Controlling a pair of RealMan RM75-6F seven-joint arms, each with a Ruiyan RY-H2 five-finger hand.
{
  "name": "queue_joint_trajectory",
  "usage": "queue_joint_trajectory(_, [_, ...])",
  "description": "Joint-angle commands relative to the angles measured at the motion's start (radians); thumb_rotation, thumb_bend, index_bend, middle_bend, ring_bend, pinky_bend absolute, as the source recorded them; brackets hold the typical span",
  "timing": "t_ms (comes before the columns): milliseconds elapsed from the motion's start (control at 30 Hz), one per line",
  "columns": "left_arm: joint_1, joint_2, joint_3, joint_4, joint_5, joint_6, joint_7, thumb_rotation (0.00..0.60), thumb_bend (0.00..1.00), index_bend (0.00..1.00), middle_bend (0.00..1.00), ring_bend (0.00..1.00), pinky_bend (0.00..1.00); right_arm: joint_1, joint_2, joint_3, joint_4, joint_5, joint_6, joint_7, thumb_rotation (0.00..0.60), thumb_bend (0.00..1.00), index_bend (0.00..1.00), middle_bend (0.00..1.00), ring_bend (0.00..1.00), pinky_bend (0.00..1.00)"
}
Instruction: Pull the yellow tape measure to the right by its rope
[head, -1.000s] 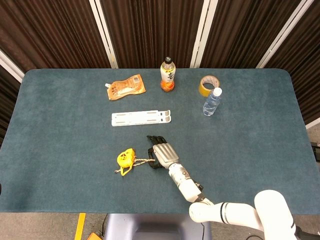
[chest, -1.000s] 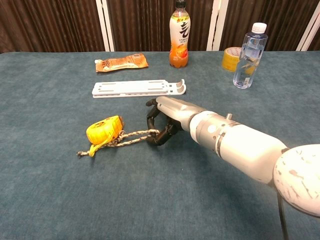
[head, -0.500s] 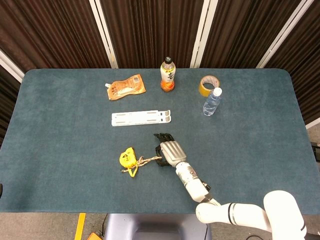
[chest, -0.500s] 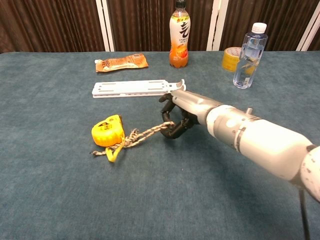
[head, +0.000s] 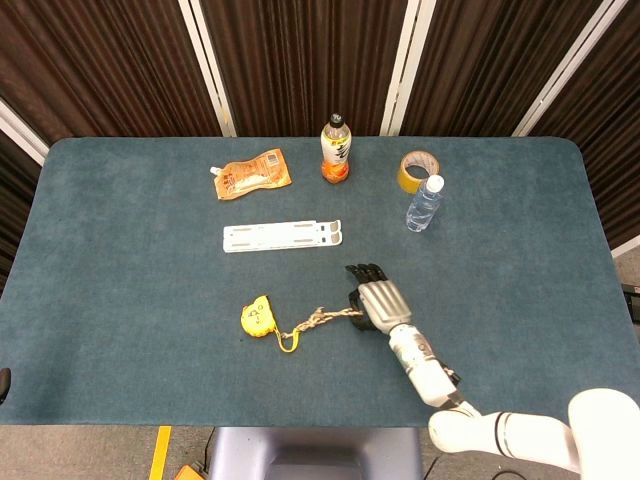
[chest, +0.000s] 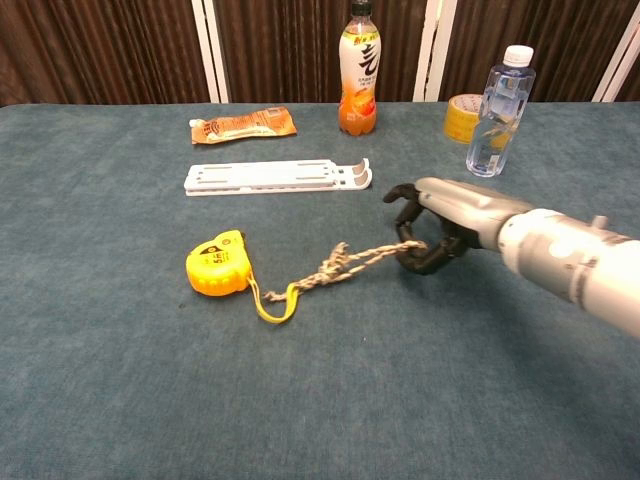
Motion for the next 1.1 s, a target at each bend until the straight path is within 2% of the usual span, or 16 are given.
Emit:
queue_joint_trajectory(33, [-0.001,-0.001,0.002,0.000,0.004,-0.001,0.001,0.600,0.45,0.05,0.00,0.00,0.12,-0.037,0.041,-0.031,-0.021,-0.035,0.020,0.026,0.600,0.57,0.87,0.19,0.16,0.00])
queue_joint_trajectory(367, [-0.002,-0.002,0.006,-0.005,0.009,-0.003,0.004,0.600,0.45,0.05,0.00,0.00,0.12,-0.177,0.187,-0.106,-0.069,-0.156,0.103,0.188,0.600,0.58,0.87,0.19,0.16,0.00])
queue_joint_trajectory(700, [-0.012,-0.013,0.014,-0.011,0.021,-0.022,0.035,0.600,0.45,0.05,0.00,0.00,0.12,-0.301,0.324,-0.149,-0.083,-0.233,0.183,0.333,0.600,0.58,0.88,0.19,0.16,0.00])
queue_joint_trajectory(867, [-0.012,-0.016,0.016,-0.010,0.020,-0.024,0.041,0.600,0.45,0.05,0.00,0.00,0.12,-0.346,0.374,-0.145,-0.066,-0.243,0.205,0.402,0.600,0.58,0.88,0.19,0.16,0.00])
queue_joint_trajectory(1100, [-0.015,-0.018,0.017,-0.012,0.019,-0.028,0.049,0.600,0.45,0.05,0.00,0.00,0.12,-0.381,0.432,-0.099,0.008,-0.202,0.188,0.513,0.600,0.58,0.88,0.19,0.16,0.00])
